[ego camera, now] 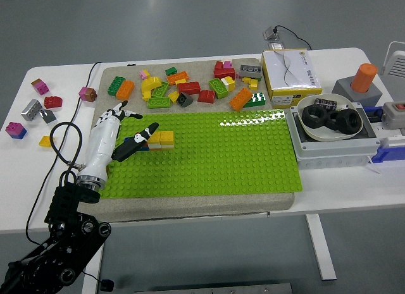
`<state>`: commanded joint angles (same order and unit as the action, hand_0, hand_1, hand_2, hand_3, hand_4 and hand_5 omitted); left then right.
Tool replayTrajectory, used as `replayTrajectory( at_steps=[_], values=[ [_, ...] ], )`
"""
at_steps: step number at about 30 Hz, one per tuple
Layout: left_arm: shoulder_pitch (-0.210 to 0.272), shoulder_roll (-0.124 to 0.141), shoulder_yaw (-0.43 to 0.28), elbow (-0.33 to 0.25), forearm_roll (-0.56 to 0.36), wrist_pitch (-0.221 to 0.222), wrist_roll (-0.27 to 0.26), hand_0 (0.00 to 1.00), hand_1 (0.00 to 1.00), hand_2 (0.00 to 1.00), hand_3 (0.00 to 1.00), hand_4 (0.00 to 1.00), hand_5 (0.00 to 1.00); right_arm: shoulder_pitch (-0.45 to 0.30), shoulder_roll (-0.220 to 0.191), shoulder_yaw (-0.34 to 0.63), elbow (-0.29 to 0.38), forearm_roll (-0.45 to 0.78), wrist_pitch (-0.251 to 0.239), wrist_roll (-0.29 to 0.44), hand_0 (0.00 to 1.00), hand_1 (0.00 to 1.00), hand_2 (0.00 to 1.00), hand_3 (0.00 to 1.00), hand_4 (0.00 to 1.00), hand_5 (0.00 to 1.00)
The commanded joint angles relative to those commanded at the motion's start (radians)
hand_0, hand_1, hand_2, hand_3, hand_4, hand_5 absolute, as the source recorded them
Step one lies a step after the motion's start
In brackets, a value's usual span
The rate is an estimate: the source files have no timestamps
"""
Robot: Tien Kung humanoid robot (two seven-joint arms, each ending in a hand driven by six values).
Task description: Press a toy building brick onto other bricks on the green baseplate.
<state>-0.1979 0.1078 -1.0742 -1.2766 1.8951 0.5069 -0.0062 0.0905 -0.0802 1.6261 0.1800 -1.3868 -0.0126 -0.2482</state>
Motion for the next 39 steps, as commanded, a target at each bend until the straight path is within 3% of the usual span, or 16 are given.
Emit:
replayTrajectory(
  at_steps=[5,6,11,12,17,18,23,24,29,30,35,36,39],
  values=[
    [0.069,0.008,-0.073,-0.022,-0.082,-0.029,-0.048,0.985,0.927,0.925,0.645,0.998,0.989,-0.003,0.003,-0.006,0.0,0.009,0.0,-0.001,0.59,0.586,0.645,0.659,0.661,0.83],
    [0.077,0.009,-0.081,-0.024,-0.092,-0.035,-0.055,0.947,0.889,0.898,0.685,0.993,0.927,-0.003,0.003,-0.006,0.0,0.009,0.0,-0.001,0.59,0.586,0.652,0.659,0.659,0.827],
    [0.143,0.029,-0.165,-0.049,-0.178,-0.106,-0.137,0.947,0.889,0.898,0.685,0.993,0.927,-0.011,0.007,-0.013,0.0,0.013,0.003,-0.003,0.59,0.586,0.652,0.659,0.659,0.827],
    [0.152,0.036,-0.182,-0.053,-0.187,-0.127,-0.149,0.895,0.825,0.842,0.784,0.913,0.677,-0.013,0.008,-0.013,0.0,0.011,0.004,-0.004,0.59,0.587,0.658,0.659,0.658,0.827],
    [0.172,0.062,-0.247,-0.074,-0.179,-0.221,-0.168,0.895,0.825,0.842,0.784,0.913,0.677,-0.017,0.011,-0.019,0.0,0.014,0.007,-0.004,0.59,0.587,0.658,0.659,0.658,0.827],
    [0.174,0.065,-0.258,-0.078,-0.174,-0.238,-0.168,0.886,0.827,0.83,0.758,0.512,0.002,-0.018,0.012,-0.021,0.0,0.017,0.007,-0.005,0.589,0.587,0.659,0.659,0.658,0.827],
    [0.173,0.065,-0.296,-0.09,-0.148,-0.29,-0.158,0.886,0.827,0.83,0.758,0.512,0.002,-0.019,0.02,-0.028,0.0,0.023,0.011,-0.005,0.589,0.587,0.659,0.659,0.658,0.827],
    [0.174,0.063,-0.298,-0.092,-0.142,-0.298,-0.153,0.867,0.798,0.645,0.598,0.277,0.002,-0.018,0.02,-0.028,0.0,0.022,0.012,-0.005,0.589,0.587,0.659,0.659,0.659,0.827],
    [0.179,0.067,-0.303,-0.099,-0.103,-0.338,-0.12,0.867,0.798,0.645,0.598,0.277,0.002,-0.016,0.02,-0.026,0.0,0.017,0.012,-0.005,0.589,0.587,0.659,0.659,0.659,0.827],
    [0.181,0.07,-0.308,-0.103,-0.092,-0.352,-0.105,0.927,0.885,0.832,0.646,0.186,0.002,-0.016,0.02,-0.025,0.0,0.017,0.012,-0.005,0.589,0.587,0.659,0.659,0.658,0.827],
    [0.197,0.102,-0.33,-0.148,-0.023,-0.454,0.004,0.927,0.885,0.832,0.646,0.186,0.002,-0.016,0.019,-0.021,0.0,0.016,0.01,-0.005,0.589,0.587,0.659,0.659,0.658,0.827],
    [0.199,0.108,-0.331,-0.158,-0.015,-0.476,0.026,0.998,0.998,0.998,0.804,0.252,0.002,-0.016,0.018,-0.02,0.0,0.016,0.009,-0.004,0.59,0.587,0.658,0.659,0.659,0.827],
    [0.195,0.114,-0.332,-0.159,-0.017,-0.498,0.049,0.998,0.998,0.998,0.804,0.252,0.002,-0.015,0.016,-0.016,0.0,0.015,0.006,-0.002,0.59,0.587,0.658,0.659,0.659,0.827]
  ],
)
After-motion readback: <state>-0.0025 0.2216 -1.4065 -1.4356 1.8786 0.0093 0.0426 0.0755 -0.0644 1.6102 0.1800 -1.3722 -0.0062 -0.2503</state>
